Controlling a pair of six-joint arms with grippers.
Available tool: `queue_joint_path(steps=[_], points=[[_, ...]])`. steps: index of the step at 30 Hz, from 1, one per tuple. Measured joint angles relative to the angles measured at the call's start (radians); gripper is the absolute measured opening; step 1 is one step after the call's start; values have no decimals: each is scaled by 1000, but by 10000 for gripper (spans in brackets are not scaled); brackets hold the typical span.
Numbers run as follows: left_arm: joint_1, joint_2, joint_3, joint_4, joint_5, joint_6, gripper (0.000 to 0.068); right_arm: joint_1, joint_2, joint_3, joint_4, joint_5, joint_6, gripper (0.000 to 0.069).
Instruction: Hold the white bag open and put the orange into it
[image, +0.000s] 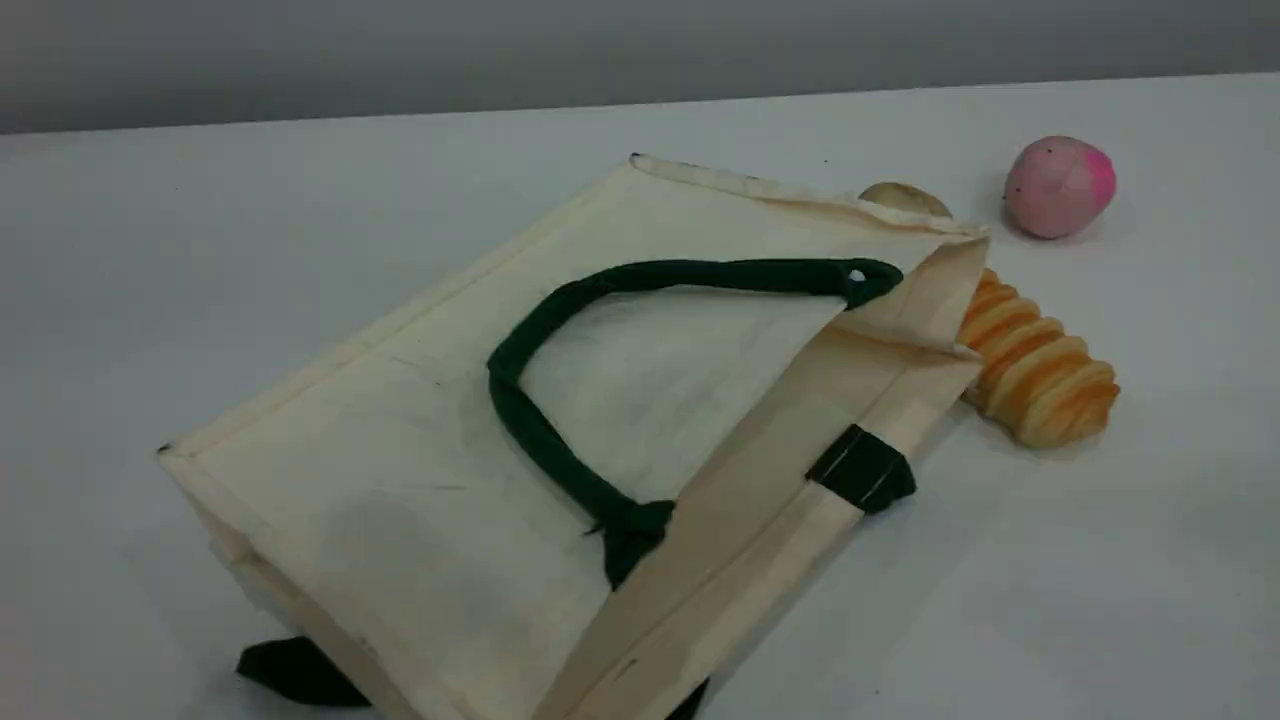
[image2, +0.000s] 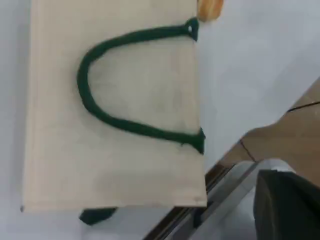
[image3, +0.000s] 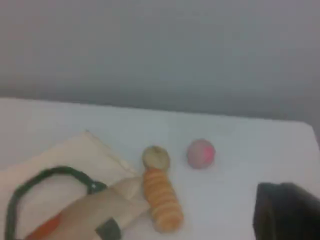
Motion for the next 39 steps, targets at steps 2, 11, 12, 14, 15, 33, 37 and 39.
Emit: queue_joint_path(steps=[2, 11, 12, 14, 15, 33, 37, 39], points=[[-28, -66, 58, 22, -19, -49, 1, 0, -38, 15, -1, 0, 0, 7], [-42, -402, 325, 102, -81, -19, 1, 0, -93, 180, 21, 0, -1, 15], [-42, -442, 354, 102, -84, -7, 1, 0, -91, 201, 36, 0, -10, 16], [-42, -511, 424, 89, -86, 13, 1, 0, -91, 236, 60, 0, -40, 15], [-42, -546, 460, 78, -86, 22, 1, 0, -91, 253, 69, 0, -54, 15], [-42, -977, 757, -9, -163, 164, 6, 1, -91, 350, 74, -114, -98, 20], [-42, -981, 782, -13, -111, 164, 10, 1, -91, 426, 104, -150, -98, 22], [-42, -983, 786, -14, -105, 164, 12, 1, -91, 424, 103, -150, -97, 23]])
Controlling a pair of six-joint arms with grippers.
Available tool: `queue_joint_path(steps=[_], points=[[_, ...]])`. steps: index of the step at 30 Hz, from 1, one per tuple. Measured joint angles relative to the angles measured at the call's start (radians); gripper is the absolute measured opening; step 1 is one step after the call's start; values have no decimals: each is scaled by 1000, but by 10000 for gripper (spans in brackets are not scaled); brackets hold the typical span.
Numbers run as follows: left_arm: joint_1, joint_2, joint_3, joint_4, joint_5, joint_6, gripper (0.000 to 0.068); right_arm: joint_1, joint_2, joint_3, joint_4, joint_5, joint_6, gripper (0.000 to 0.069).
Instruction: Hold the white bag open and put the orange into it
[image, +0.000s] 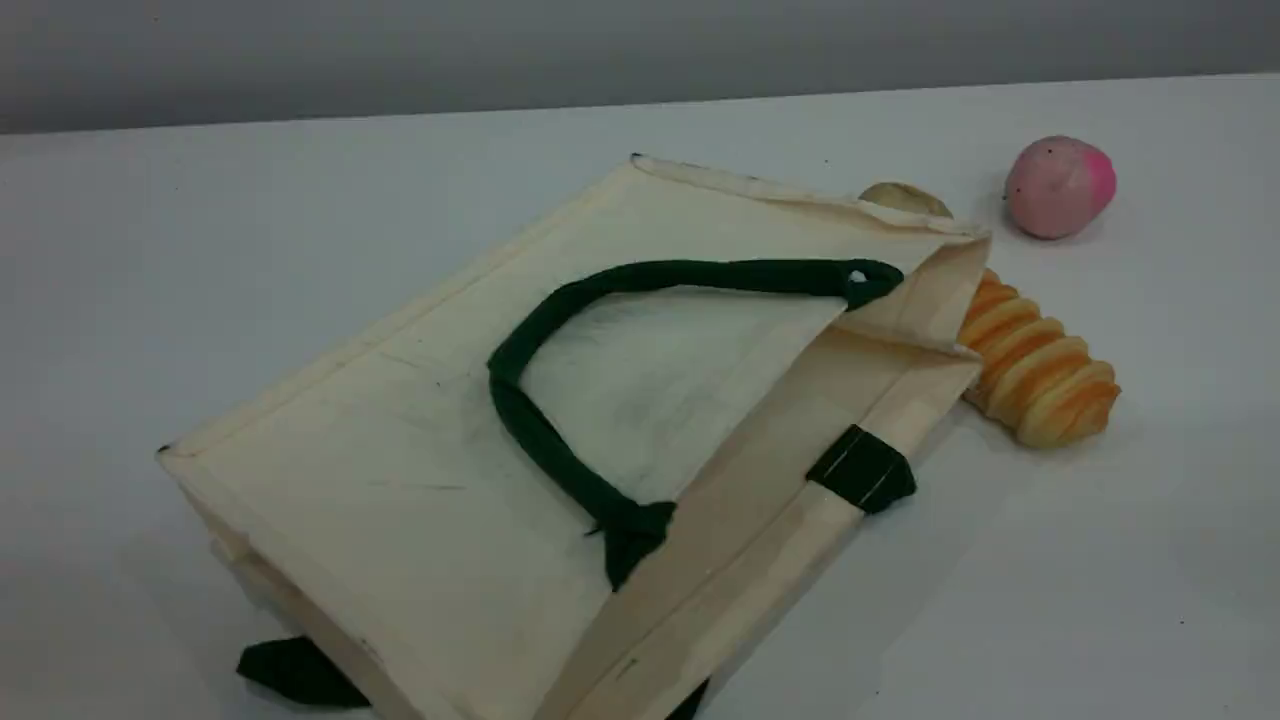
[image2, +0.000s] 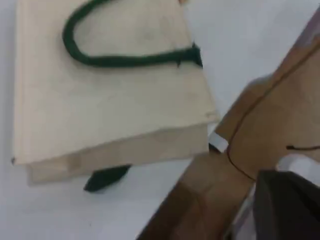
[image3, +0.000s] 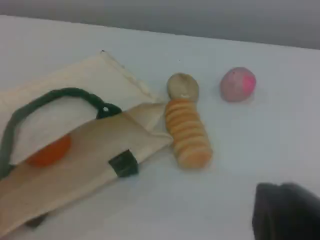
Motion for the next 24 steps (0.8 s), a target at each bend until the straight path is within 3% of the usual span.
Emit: queue_joint_path(steps=[17, 20, 24], points=[[10, -1, -1, 0, -5, -5, 24, 0, 0, -2, -2, -1, 7, 27], [78, -1, -1, 1, -4, -5, 24, -11, 0, -2, 2, -1, 7, 28], [254, -1, -1, 1, -5, -5, 28, -81, 0, -2, 6, -1, 7, 33]])
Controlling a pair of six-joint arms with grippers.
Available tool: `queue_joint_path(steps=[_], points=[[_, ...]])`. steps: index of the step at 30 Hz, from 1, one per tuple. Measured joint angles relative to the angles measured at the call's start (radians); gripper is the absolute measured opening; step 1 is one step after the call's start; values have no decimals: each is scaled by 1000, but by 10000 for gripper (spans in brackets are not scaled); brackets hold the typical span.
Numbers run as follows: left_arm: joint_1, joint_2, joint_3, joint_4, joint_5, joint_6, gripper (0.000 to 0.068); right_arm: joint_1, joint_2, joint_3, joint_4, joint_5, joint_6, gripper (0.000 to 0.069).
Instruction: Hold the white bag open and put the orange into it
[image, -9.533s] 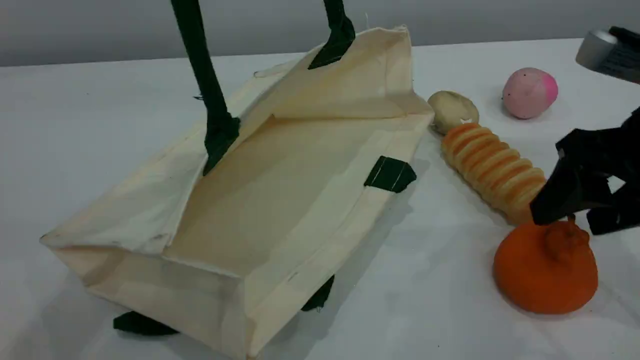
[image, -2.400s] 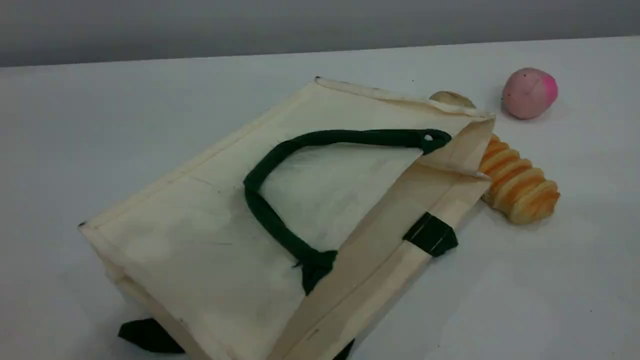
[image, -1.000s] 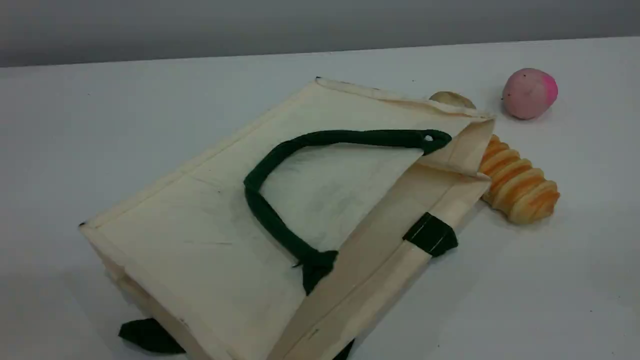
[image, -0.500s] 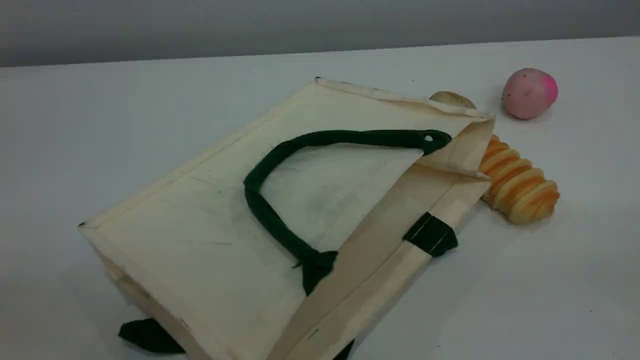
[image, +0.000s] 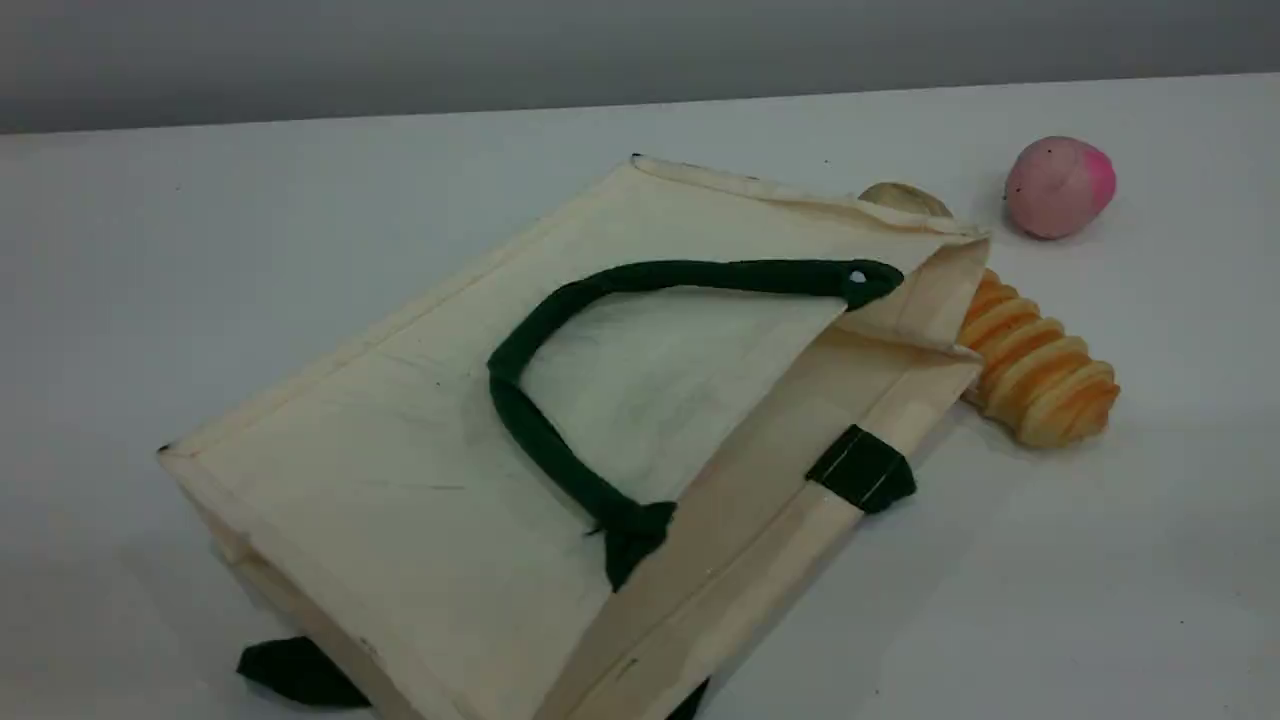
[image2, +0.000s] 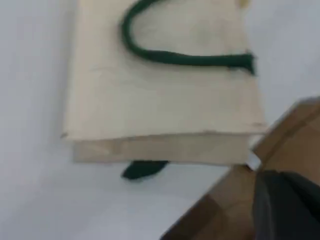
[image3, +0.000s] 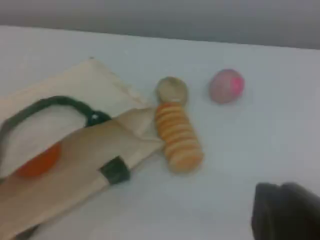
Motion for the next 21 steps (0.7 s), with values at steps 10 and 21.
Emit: queue_joint_path(steps=[10, 21], points=[[499, 0, 0, 0, 0, 0, 39, -74, 0, 0, 0, 0, 0, 45], [618, -152, -1, 0, 1, -1, 50, -67, 0, 0, 0, 0, 0, 59]])
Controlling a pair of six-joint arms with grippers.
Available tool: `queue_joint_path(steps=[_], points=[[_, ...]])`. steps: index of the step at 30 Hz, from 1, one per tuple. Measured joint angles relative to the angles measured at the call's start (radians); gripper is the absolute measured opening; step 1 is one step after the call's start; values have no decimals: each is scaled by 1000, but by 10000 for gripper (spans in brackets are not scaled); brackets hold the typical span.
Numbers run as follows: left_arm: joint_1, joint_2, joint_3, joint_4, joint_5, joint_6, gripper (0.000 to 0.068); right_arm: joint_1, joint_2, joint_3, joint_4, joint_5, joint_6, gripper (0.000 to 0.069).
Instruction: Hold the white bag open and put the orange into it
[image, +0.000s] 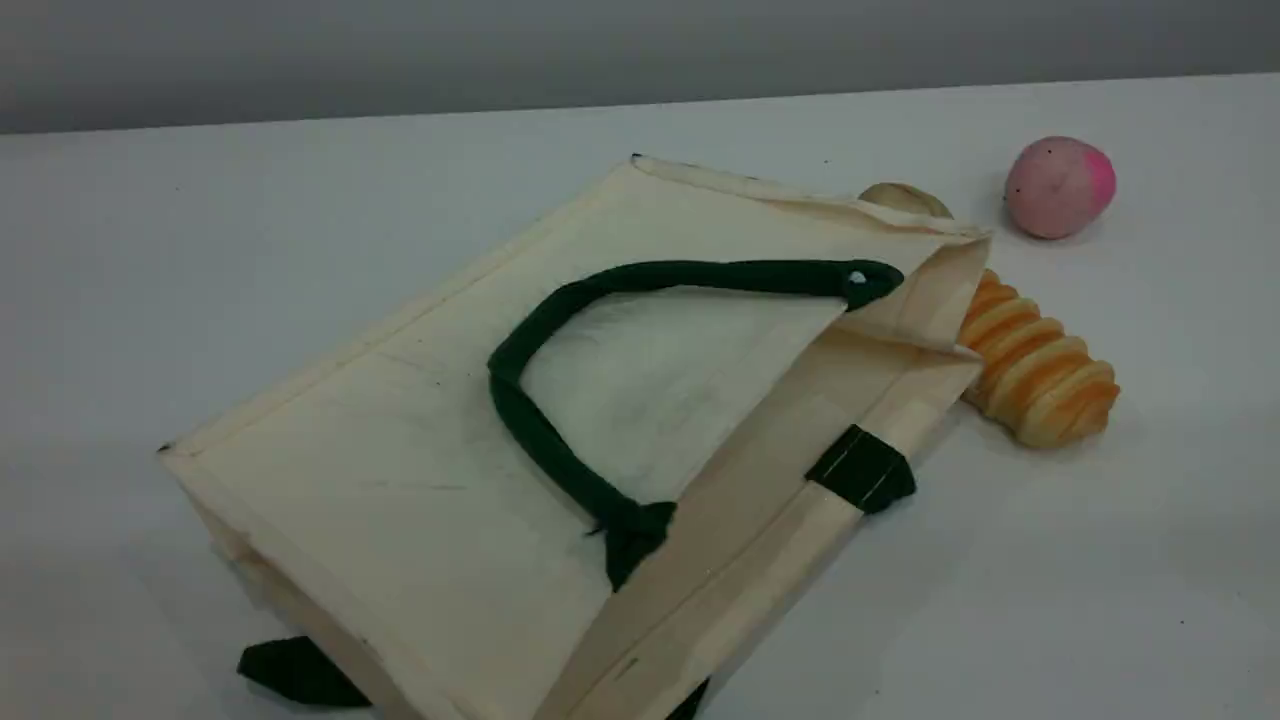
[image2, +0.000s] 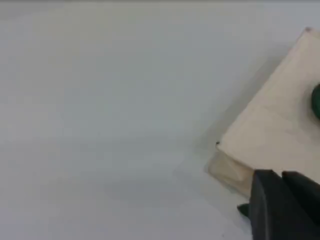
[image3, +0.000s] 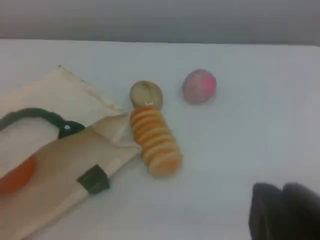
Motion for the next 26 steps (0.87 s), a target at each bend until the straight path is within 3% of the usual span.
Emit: queue_joint_path(steps=[26], points=[[-1, -5, 0, 2, -2, 0, 72, 0, 0, 0, 0, 0, 0, 60]])
